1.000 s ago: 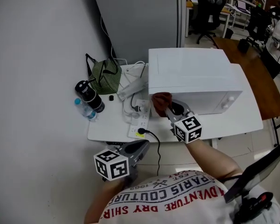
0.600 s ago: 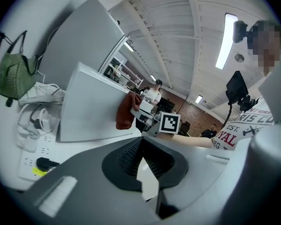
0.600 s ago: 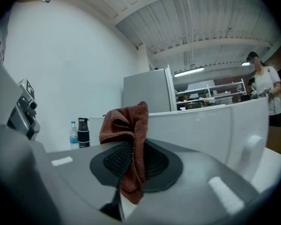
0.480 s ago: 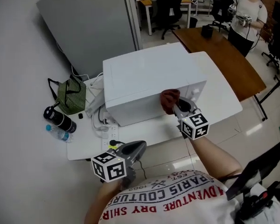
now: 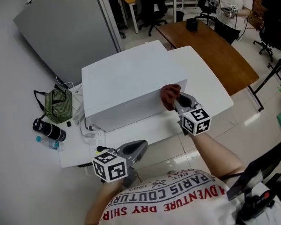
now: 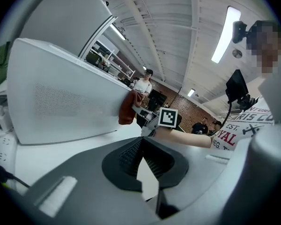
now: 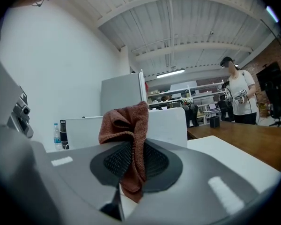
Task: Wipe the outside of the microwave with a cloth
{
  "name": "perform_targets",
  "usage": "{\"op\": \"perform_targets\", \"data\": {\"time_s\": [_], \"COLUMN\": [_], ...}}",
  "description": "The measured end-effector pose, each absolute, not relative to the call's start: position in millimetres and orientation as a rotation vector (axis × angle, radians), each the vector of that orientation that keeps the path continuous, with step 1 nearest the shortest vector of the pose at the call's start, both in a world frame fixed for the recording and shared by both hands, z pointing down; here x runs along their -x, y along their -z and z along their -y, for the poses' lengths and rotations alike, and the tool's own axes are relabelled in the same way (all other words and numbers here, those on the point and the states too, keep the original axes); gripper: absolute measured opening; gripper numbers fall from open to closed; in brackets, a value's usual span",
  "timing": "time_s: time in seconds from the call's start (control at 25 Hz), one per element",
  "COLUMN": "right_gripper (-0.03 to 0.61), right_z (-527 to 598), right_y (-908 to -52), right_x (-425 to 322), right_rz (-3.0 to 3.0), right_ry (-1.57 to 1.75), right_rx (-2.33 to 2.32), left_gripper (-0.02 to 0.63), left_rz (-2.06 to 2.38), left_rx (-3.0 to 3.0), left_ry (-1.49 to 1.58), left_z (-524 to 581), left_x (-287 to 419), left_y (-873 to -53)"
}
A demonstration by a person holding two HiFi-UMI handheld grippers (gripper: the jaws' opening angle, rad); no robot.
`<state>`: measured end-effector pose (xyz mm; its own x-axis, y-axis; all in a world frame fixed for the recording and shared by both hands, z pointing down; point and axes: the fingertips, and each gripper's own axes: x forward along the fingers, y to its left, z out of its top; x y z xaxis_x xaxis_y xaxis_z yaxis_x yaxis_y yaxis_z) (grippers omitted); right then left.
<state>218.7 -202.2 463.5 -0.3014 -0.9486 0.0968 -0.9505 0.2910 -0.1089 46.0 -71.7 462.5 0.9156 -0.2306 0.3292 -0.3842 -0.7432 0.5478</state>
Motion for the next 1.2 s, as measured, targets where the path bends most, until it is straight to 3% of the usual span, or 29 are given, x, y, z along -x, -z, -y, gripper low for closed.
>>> {"op": "perform_targets", "data": {"time_s": [0.68, 1.2], "right_gripper": [0.046, 0.044], "right_z": [129, 188], "right_y": [-358, -316], "right_x": [-101, 62], "right_rz": [2.964, 3.012], "right_ry": [-0.105, -0.251], "right_rx": [-0.865, -0.624], "left_gripper": [0.006, 0.006], "left_rz": [0.787, 1.018], "left_rx": [-2.610, -2.692], "left_ry": [-0.303, -0.240], "left_z": [79, 131], "left_x": [-38, 86], "left_y": [-402, -353]}}
